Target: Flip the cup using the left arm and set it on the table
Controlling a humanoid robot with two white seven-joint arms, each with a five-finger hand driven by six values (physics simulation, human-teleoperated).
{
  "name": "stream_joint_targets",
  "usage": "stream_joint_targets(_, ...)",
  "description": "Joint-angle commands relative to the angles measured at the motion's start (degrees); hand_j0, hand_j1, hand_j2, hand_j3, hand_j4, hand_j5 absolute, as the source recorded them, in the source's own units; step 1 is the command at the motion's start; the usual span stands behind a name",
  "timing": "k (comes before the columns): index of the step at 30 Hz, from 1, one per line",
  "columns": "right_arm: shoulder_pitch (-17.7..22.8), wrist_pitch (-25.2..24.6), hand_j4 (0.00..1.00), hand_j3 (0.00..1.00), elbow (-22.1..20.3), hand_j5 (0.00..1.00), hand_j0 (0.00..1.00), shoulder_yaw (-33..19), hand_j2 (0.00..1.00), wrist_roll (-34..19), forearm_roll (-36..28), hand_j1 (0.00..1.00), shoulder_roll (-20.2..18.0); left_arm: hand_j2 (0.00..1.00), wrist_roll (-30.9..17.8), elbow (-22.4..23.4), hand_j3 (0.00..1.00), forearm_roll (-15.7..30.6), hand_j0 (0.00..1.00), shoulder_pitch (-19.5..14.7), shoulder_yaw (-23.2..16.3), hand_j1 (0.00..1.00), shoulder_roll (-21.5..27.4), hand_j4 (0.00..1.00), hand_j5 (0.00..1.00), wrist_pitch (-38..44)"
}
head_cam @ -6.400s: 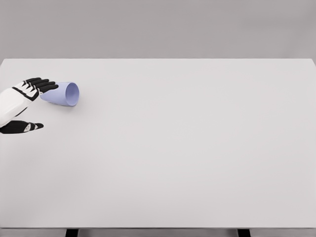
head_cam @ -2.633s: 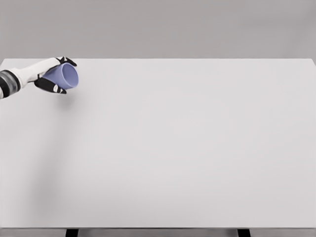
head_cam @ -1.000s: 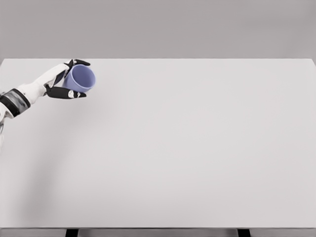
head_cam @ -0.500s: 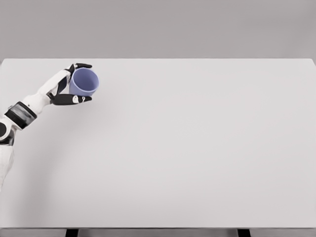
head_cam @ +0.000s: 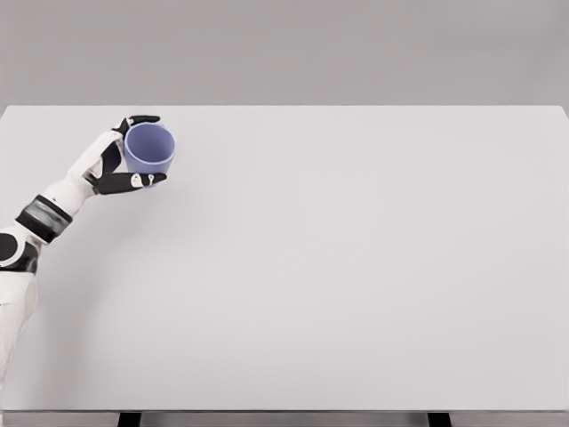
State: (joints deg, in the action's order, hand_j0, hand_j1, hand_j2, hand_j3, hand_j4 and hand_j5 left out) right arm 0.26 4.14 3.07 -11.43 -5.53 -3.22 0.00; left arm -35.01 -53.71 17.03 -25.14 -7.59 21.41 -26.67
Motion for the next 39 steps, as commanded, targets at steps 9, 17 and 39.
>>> stream_joint_targets(9,0.0,-0.01,1.0,1.0,0.0,1.0,1.0,0.0,1.0,-0.01,0.05,1.0,0.0,0.62,0.01,1.41,0.62,5.99,0.62,1.06,-0.06,0.62,-1.9,0.62,0.62,0.39)
stream_joint_targets(17,0.0,-0.01,1.0,1.0,0.0,1.0,1.0,0.0,1.0,-0.01,-0.04,1.0,0.0,0.63,0.01,1.5,0.63,8.28,0.63,1.94,-0.15,0.63,-2.69,0.63,0.63,0.74)
stream_joint_targets(39,0.0,-0.01,1.0,1.0,0.0,1.0,1.0,0.0,1.0,-0.01,0.05,1.0,0.0,0.9,0.01,1.41,0.9,7.93,0.9,2.73,-0.32,0.9,-2.78,0.9,0.9,0.3)
